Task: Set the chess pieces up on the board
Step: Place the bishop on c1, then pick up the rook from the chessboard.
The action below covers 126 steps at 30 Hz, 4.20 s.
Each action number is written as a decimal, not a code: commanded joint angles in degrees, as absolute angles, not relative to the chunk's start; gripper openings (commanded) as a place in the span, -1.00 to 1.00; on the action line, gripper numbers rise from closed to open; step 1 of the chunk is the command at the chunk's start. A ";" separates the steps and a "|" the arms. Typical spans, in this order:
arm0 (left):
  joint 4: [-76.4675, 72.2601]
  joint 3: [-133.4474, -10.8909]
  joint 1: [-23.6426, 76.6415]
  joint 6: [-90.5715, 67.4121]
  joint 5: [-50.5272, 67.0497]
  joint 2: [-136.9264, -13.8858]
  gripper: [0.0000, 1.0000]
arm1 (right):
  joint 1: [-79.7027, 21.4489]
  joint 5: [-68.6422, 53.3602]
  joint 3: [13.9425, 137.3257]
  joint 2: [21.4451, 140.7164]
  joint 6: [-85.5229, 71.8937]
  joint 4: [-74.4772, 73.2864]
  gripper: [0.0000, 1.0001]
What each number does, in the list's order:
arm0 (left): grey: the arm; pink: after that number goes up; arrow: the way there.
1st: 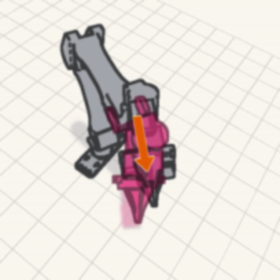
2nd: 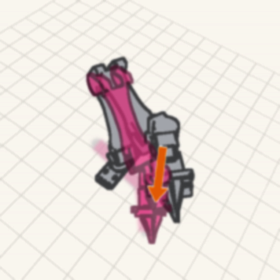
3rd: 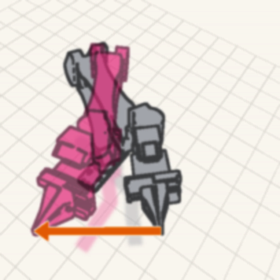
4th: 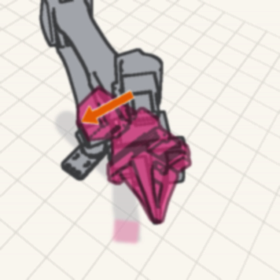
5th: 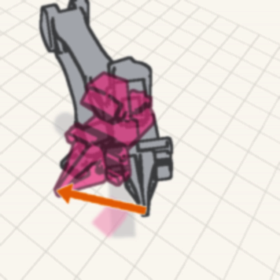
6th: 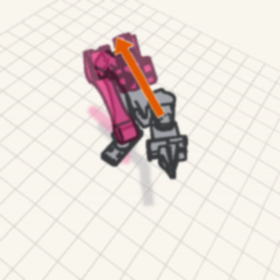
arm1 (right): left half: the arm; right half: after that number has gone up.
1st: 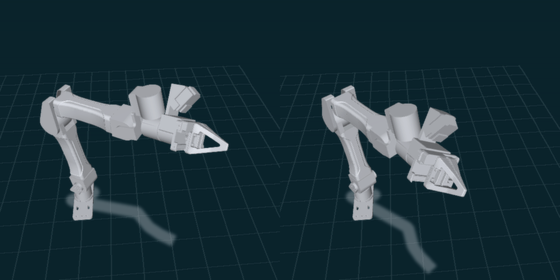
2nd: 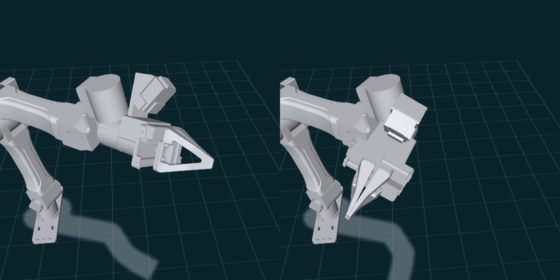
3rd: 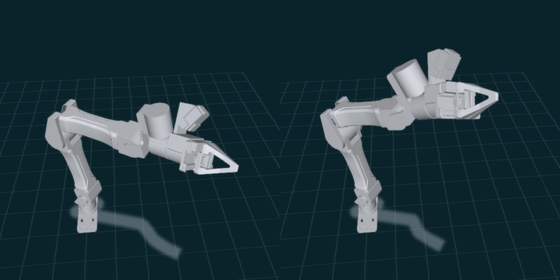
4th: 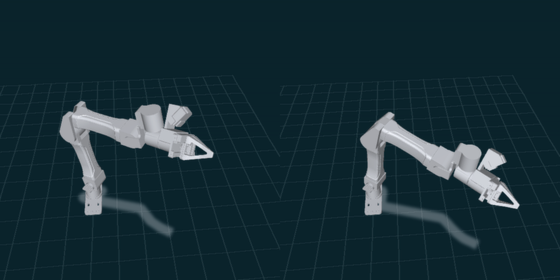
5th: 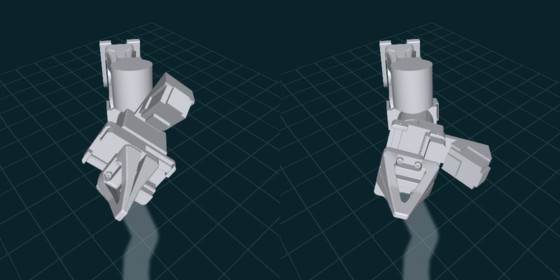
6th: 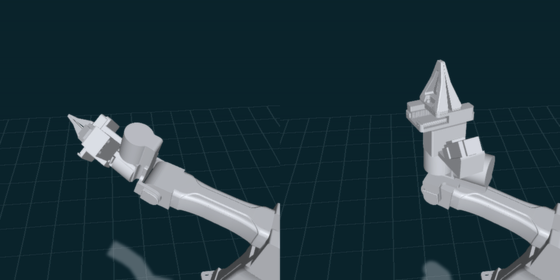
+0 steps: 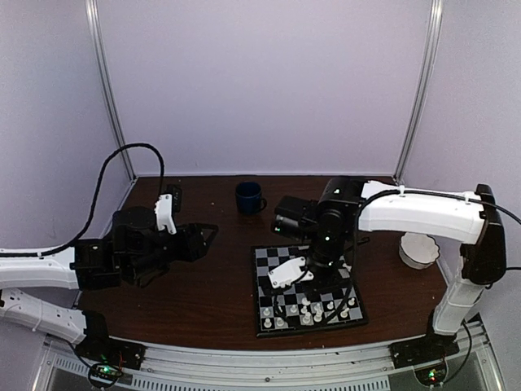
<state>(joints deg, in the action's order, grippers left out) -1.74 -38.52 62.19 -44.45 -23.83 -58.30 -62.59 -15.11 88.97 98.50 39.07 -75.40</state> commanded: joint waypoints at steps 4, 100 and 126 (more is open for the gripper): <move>1.61 -36.41 61.96 -44.16 -27.19 -54.74 0.11 | -69.36 -5.69 93.56 106.33 40.25 -78.59 -0.91; 6.06 -39.94 61.92 -41.41 -23.70 -59.04 0.18 | -58.06 -6.37 89.31 99.41 39.35 -72.87 -0.36; 7.70 -53.99 61.96 -38.98 -13.45 -76.06 0.17 | -30.85 -10.58 67.98 95.80 30.78 -51.95 -0.14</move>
